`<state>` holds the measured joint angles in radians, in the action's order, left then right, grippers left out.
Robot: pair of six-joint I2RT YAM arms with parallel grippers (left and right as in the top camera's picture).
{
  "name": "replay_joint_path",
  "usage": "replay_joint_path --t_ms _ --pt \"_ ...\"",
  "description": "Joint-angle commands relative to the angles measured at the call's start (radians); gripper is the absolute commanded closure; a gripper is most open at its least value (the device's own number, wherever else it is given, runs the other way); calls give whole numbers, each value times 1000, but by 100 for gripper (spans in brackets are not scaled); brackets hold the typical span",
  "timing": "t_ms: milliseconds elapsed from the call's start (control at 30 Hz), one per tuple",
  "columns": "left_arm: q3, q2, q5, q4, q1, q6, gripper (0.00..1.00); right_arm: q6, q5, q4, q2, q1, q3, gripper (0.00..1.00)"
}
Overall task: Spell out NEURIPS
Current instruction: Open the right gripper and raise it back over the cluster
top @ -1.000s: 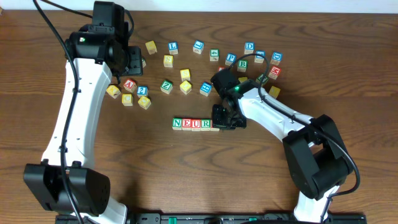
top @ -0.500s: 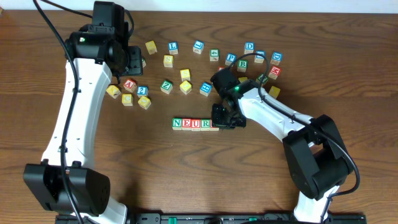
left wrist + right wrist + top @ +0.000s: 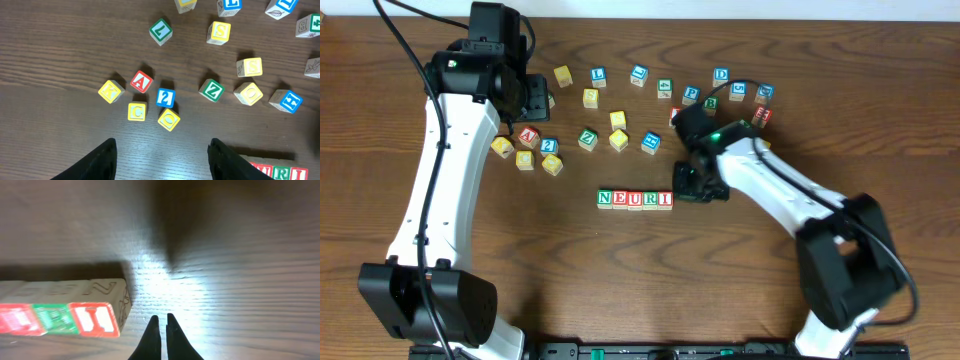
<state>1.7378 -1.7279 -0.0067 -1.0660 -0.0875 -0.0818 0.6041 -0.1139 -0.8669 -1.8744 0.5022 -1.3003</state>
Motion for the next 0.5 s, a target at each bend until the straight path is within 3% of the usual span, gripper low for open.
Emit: replay_joint_path --t_ms 0,200,467 --pt "12 0 -13 -2 4 -3 42 -56 29 0 98 -24 -16 99" --pt "12 0 -13 -2 4 -3 42 -136 25 -37 170 -51 -78 98" --pt "15 21 -13 -2 4 -2 42 -221 29 -171 171 -83 -300 99"
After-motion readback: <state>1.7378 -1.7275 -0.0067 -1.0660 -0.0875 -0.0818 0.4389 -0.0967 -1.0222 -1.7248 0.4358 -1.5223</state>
